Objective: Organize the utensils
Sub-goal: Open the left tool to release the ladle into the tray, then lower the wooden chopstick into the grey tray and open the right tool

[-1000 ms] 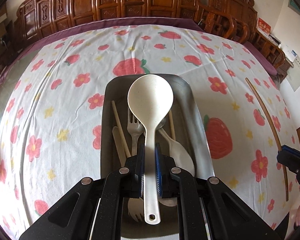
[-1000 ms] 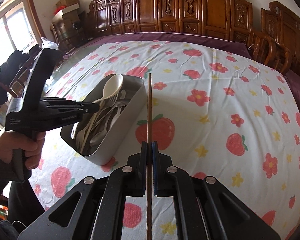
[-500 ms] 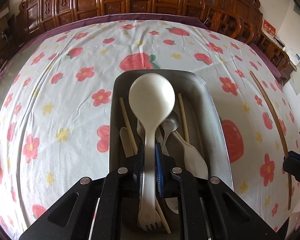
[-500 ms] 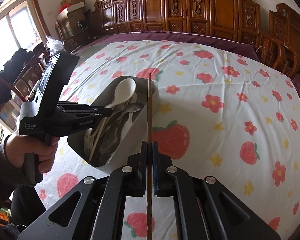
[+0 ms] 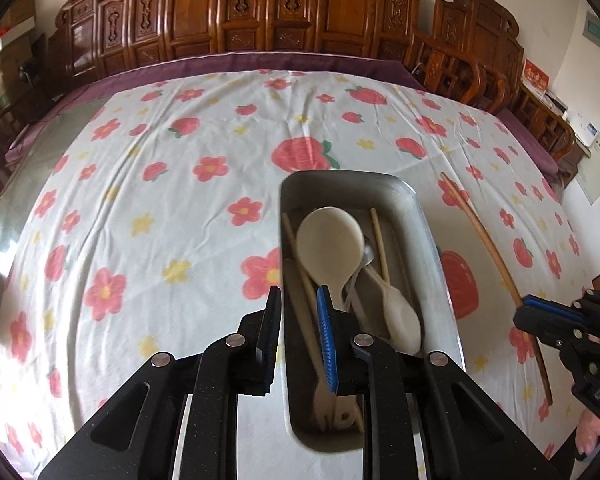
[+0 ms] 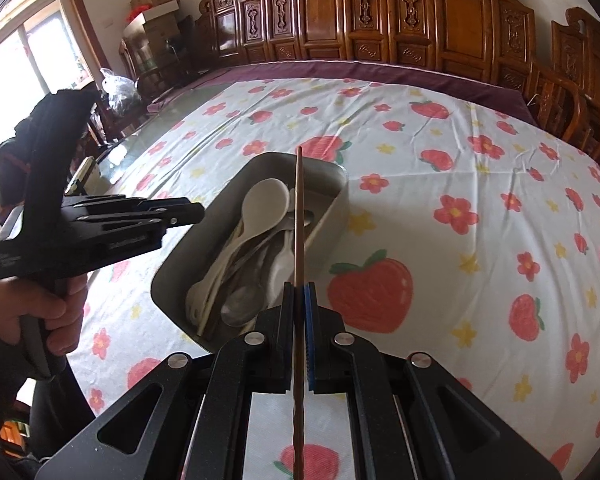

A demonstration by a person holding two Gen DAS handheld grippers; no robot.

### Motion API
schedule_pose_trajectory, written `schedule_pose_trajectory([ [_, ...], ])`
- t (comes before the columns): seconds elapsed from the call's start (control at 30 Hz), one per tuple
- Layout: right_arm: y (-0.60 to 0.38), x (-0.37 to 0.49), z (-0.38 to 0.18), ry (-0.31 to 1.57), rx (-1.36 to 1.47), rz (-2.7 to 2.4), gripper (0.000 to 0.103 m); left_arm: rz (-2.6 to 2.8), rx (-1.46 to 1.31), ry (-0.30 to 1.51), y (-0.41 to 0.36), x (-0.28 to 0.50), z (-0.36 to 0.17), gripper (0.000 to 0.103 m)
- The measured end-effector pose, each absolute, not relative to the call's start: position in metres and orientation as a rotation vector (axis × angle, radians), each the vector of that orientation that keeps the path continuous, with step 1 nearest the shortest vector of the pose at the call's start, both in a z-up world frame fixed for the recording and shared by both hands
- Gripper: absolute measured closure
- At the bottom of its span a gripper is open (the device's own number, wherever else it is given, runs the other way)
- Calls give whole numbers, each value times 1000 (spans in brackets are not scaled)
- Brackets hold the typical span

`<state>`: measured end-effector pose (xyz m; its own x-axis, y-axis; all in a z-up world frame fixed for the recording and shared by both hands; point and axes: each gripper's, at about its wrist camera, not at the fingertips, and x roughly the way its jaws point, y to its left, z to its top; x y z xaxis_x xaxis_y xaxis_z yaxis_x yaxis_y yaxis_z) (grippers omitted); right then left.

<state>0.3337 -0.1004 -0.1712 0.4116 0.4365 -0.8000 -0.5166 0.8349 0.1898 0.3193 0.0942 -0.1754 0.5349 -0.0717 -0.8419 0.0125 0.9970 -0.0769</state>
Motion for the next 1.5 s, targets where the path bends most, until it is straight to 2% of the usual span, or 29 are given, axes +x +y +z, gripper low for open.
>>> schedule_pose_trajectory([
  [0.3, -70, 348, -178, 1017, -2, 623, 97, -33, -64, 988, 114, 301, -167, 82],
  [0.7, -44, 364, -203, 1075, 89, 523, 97, -40, -74, 959, 129, 291, -155, 81],
  [1.5, -33, 385, -220, 1061, 137, 459, 96, -44, -70, 950, 131, 285, -149, 81],
])
